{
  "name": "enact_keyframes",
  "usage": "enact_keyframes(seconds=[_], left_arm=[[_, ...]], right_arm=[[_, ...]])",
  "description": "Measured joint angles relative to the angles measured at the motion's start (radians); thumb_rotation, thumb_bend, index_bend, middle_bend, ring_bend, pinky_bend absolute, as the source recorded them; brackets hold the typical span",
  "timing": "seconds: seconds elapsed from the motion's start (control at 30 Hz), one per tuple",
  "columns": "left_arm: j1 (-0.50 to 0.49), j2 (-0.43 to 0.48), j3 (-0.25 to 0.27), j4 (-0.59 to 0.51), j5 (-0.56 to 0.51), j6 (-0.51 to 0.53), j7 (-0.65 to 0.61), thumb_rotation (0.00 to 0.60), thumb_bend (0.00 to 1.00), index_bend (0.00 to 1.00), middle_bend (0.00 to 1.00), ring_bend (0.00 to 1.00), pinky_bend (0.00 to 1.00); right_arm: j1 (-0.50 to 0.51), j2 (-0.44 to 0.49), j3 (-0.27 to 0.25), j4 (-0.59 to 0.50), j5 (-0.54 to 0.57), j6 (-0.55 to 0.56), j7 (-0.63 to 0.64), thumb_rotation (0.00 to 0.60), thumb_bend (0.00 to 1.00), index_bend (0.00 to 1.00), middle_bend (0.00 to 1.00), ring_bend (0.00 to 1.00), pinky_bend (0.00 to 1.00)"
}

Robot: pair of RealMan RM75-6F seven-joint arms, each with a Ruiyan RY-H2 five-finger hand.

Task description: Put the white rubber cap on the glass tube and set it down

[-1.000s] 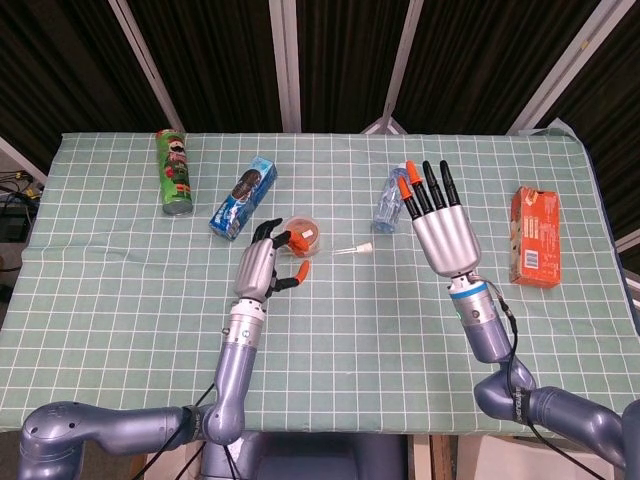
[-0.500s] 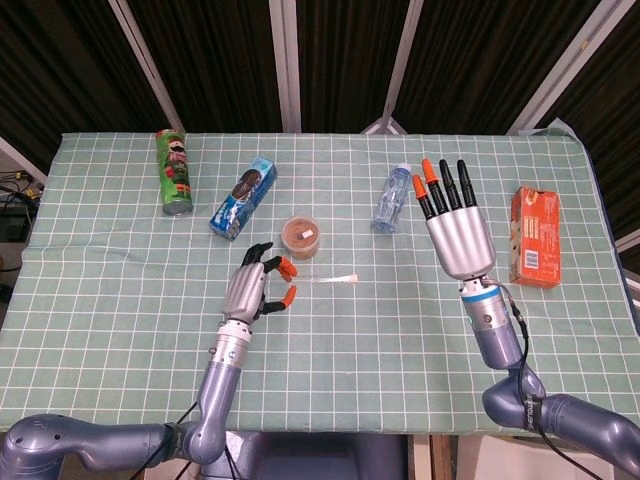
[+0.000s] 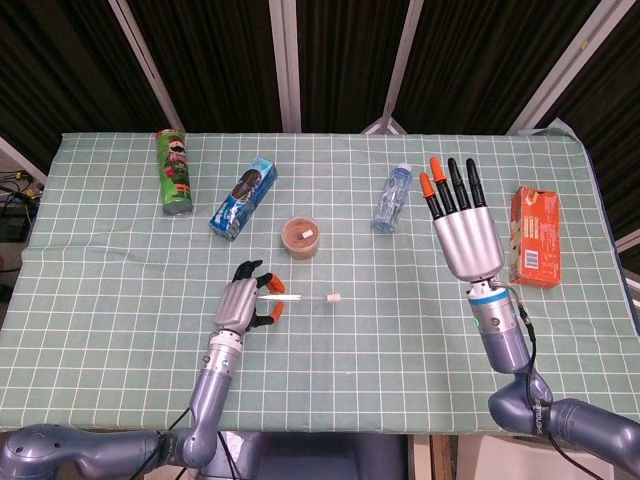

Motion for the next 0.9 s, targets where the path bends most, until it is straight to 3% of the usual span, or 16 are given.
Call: enact_keyframes(seconds=[0.4,0.9], left_arm=[[0.018,-0.005,0.006,0.028,-0.009,-0.03,0.045,0.6,0.74,0.53,0.5,0.11,0.0],[0.035,0.019,-0.015,-0.006,-0.059,-0.053,0.13,0.6,0.39,0.47,0.46,0.11,0.0]], right_arm=[[-0.012,0.009,0.0,-0.021,0.006,0.003,-0.006,0.6,0.5,0.13,0.05,0.01,0.09],[-0.014,0.006,-0.001,-0.027,0.002,0.003,-0.008,0.6,0.49,0.13,0.05,0.0,0.09]])
